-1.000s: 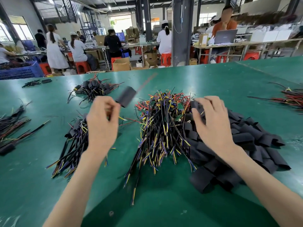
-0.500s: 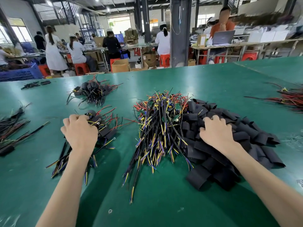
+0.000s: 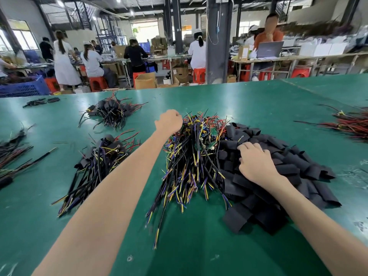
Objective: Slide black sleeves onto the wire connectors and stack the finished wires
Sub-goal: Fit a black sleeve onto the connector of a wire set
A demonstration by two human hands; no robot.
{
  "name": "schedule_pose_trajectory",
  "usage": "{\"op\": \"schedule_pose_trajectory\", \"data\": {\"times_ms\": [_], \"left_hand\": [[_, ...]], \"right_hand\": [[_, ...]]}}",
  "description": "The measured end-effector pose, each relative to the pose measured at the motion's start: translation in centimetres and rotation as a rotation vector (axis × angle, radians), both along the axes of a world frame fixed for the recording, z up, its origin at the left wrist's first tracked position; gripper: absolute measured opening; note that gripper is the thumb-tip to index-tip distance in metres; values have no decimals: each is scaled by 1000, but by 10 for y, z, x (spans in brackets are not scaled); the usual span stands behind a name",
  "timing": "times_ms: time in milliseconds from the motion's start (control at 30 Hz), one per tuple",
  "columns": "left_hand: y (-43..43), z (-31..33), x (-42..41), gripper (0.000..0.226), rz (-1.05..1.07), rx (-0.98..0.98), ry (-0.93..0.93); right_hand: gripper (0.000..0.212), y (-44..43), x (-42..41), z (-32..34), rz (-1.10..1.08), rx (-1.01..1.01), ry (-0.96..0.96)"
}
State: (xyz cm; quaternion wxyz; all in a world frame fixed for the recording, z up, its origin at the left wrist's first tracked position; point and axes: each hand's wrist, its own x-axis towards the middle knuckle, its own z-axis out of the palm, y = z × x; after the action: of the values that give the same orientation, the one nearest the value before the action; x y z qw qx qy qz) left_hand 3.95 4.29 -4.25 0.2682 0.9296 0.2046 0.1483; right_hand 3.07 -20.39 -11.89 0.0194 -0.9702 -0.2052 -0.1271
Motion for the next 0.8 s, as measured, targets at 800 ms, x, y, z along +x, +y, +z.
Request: {"op": "schedule_pose_trajectory", "data": {"times_ms": [800], "left_hand": [[4,15,27,30,-26,-60,85]], "right_hand": [[27,-1,7,-4,24,73,20]]}}
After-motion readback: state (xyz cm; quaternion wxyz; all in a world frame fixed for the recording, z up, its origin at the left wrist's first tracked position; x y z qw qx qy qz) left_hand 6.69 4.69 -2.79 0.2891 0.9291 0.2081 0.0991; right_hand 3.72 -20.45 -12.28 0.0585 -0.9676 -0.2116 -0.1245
